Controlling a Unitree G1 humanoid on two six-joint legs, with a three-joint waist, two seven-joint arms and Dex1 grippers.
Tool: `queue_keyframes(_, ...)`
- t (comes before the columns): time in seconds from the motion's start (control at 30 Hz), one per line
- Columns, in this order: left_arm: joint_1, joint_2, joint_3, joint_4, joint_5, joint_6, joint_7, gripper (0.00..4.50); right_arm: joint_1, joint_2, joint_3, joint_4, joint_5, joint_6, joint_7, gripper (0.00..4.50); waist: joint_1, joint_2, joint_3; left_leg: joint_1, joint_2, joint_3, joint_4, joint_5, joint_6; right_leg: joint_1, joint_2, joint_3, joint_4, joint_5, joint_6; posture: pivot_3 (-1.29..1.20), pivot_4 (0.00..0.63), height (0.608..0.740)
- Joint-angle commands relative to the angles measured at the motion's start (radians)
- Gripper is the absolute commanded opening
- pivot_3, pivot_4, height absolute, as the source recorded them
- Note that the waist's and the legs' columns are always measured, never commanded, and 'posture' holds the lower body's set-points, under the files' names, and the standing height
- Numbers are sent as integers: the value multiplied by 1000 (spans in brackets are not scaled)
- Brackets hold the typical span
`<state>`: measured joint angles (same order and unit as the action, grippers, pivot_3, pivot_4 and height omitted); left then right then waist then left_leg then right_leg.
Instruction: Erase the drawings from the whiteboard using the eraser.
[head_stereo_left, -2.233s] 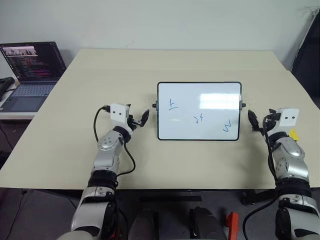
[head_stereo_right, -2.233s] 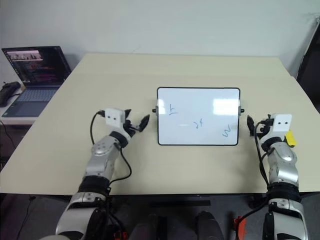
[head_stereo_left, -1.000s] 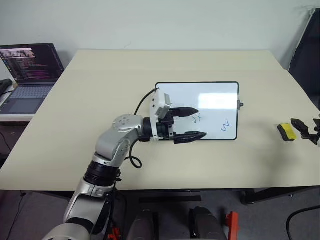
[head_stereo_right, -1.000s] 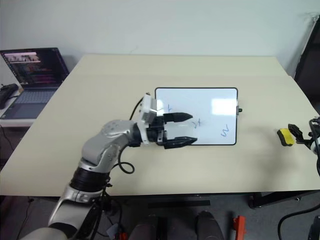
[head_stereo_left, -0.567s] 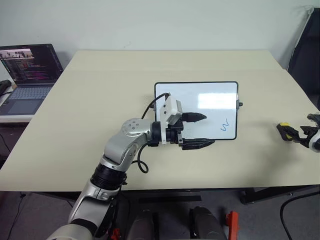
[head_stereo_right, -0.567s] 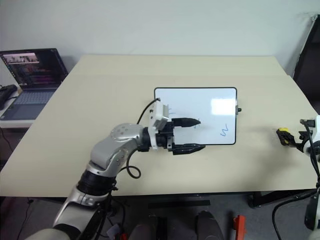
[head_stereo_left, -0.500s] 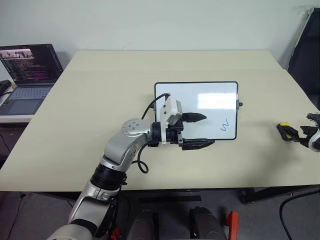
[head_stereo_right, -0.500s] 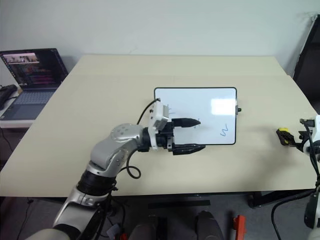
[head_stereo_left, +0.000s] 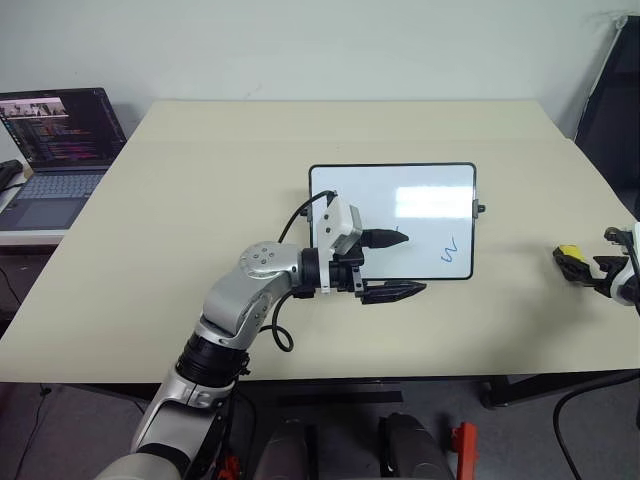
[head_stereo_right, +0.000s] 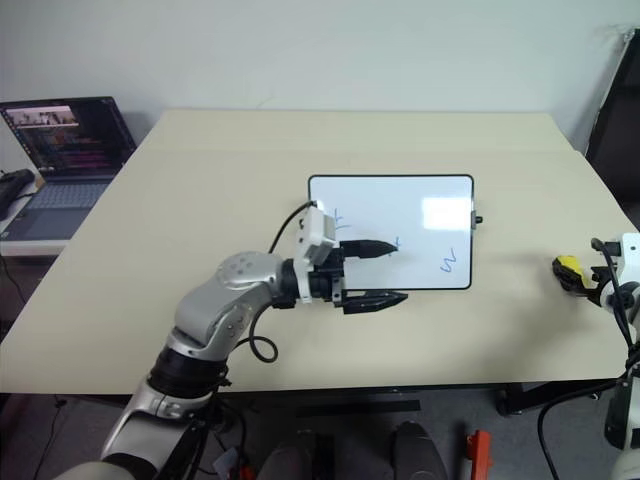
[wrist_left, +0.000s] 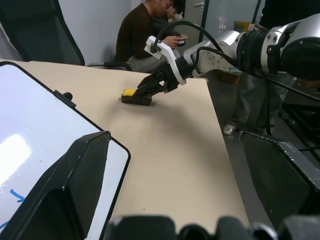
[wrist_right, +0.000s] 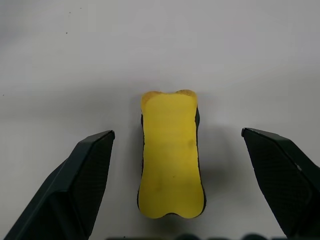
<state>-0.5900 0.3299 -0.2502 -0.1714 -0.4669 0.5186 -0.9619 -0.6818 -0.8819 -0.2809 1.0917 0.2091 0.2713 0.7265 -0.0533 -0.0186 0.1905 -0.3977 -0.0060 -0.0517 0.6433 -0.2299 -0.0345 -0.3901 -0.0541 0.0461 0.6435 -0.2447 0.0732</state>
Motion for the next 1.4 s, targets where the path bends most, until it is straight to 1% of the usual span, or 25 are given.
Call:
queue_keyframes(0.03, 0, 4, 17, -49, -12, -2, 5, 4500, -20, -3, -1, -6, -6, -9, 4, 3903, 0, 0, 0, 0, 0, 0, 0, 0, 0, 0, 0, 0, 0, 0, 0, 0, 150, 740)
queue_keyframes(0.13, 1, 6, 18, -52, -12, 0, 7, 4500, -21, 1, 3, -4, -9, -10, 0, 2852, 0, 0, 0, 0, 0, 0, 0, 0, 0, 0, 0, 0, 0, 0, 0, 0, 150, 740)
queue_keyframes(0.27, 1, 9, 19, -53, -12, 1, 11, 4500, -22, 6, 4, -1, -16, -13, -3, 1280, 0, 0, 0, 0, 0, 0, 0, 0, 0, 0, 0, 0, 0, 0, 0, 0, 150, 740)
queue_keyframes(0.3, 0, 10, 19, -52, -13, 1, 11, 4500, -22, 7, 6, -1, -18, -14, -4, 1017, 0, 0, 0, 0, 0, 0, 0, 0, 0, 0, 0, 0, 0, 0, 0, 0, 150, 740)
queue_keyframes(0.33, -1, 10, 20, -51, -12, 0, 12, 4500, -23, 7, 6, -1, -20, -15, -6, 960, 0, 0, 0, 0, 0, 0, 0, 0, 0, 0, 0, 0, 0, 0, 0, 0, 150, 740)
queue_keyframes(0.5, -2, 17, 25, -44, -13, -4, 11, 4500, -14, 13, 8, -22, -28, -11, -2, 960, 0, 0, 0, 0, 0, 0, 0, 0, 0, 0, 0, 0, 0, 0, 0, 0, 150, 740)
queue_keyframes(0.53, -2, 21, 26, -43, -11, -6, 8, 4500, -5, 9, 4, -40, -24, -7, 4, 960, 0, 0, 0, 0, 0, 0, 0, 0, 0, 0, 0, 0, 0, 0, 0, 0, 150, 740)
queue_keyframes(0.6, -7, 48, 43, -38, -5, -15, 0, 4500, 36, -14, -17, -141, -2, 19, 22, 960, 0, 0, 0, 0, 0, 0, 0, 0, 0, 0, 0, 0, 0, 0, 0, 0, 150, 740)
queue_keyframes(0.63, -12, 61, 60, -33, -8, -16, -1, 4500, 64, -26, -33, -215, 16, 42, 30, 960, 0, 0, 0, 0, 0, 0, 0, 0, 0, 0, 0, 0, 0, 0, 0, 0, 150, 740)
queue_keyframes(0.67, -19, 85, 91, -26, -14, -14, -1, 4500, 108, -37, -63, -344, 48, 88, 38, 960, 1, 1, 0, 0, 0, 0, 0, 0, 0, 0, 0, 0, 0, 0, 0, 0, 150, 740)
queue_keyframes(0.77, -18, 199, 195, -8, -26, -17, -27, 4500, 252, -57, -172, -850, 180, 272, 42, 960, -2, 6, 3, -1, 0, -1, 0, 0, 0, -2, 0, 0, 1, 0, 0, 0, 150, 740)
queue_keyframes(0.8, -10, 233, 221, -2, -29, -20, -39, 4500, 279, -60, -193, -975, 216, 325, 35, 960, -6, 9, 3, -1, 0, -1, 0, 0, 0, -3, 0, 0, 2, 0, 1, 0, 150, 740)
queue_keyframes(0.83, 0, 264, 242, 4, -30, -25, -50, 4500, 293, -64, -202, -1075, 242, 368, 27, 960, -8, 9, 2, -2, 0, 0, -1, 0, 0, -4, 0, 1, 3, -1, 1, 0, 150, 740)
queue_keyframes(0.9, 29, 336, 285, 42, -6, -56, -77, 4500, 267, -60, -185, -1220, 291, 425, 9, 960, -8, 9, 2, -1, 1, 0, -1, 0, 0, -4, 0, 1, 3, -3, 5, 0, 150, 740)
queue_keyframes(1.0, 44, 397, 330, 115, 27, -113, -88, 4500, 142, -10, -82, -1332, 340, 474, -26, 960, -6, 6, 3, 0, 1, -1, 0, 0, 0, -1, 1, -1, 2, -3, 5, 0, 150, 740)
queue_keyframes(1.07, 53, 417, 336, 141, 38, -142, -98, 4500, 44, 70, 29, -1371, 345, 474, -40, 960, -4, 5, 3, 0, 1, -2, 1, 0, 0, -1, 0, -2, 2, -3, 5, 0, 150, 740)
queue_keyframes(1.13, 62, 424, 331, 155, 53, -167, -102, 4500, -29, 161, 149, -1372, 308, 447, -51, 960, -1, 4, 4, 0, 1, -2, 1, 0, 0, -1, 0, -2, 1, -3, 4, 0, 150, 740)
queue_keyframes(1.2, 78, 411, 318, 157, 72, -180, -83, 4500, -74, 268, 296, -1308, 215, 362, -56, 960, 2, 4, 4, -1, 2, -2, 0, 0, 0, -2, 0, -2, 2, -2, 3, 0, 150, 740)
queue_keyframes(1.23, 96, 407, 309, 150, 81, -192, -84, 4500, -92, 312, 372, -1250, 146, 302, -60, 960, 4, 3, 3, -2, 1, -2, 0, 0, 0, -3, 0, -2, 2, 0, -1, 0, 150, 740)
queue_keyframes(1.27, 111, 404, 303, 139, 83, -195, -86, 4500, -105, 344, 427, -1192, 87, 245, -66, 960, 8, 3, 3, -3, 1, -2, 0, 0, 0, -5, 0, -2, 2, 0, -1, 0, 150, 740)
queue_keyframes(1.33, 129, 386, 311, 100, 65, -182, -66, 4500, -148, 424, 513, -1031, -21, 120, -99, 960, 13, 3, 3, -5, 1, -2, -1, 0, 0, -8, -1, -2, 3, 0, -1, 0, 150, 740)
queue_keyframes(1.4, 136, 376, 316, 74, 55, -168, -49, 4500, -176, 468, 548, -919, -84, 26, -105, 960, 20, 3, 3, -12, 1, -2, 1, 0, -1, -16, -1, -2, 5, 1, -1, 0, 150, 740)
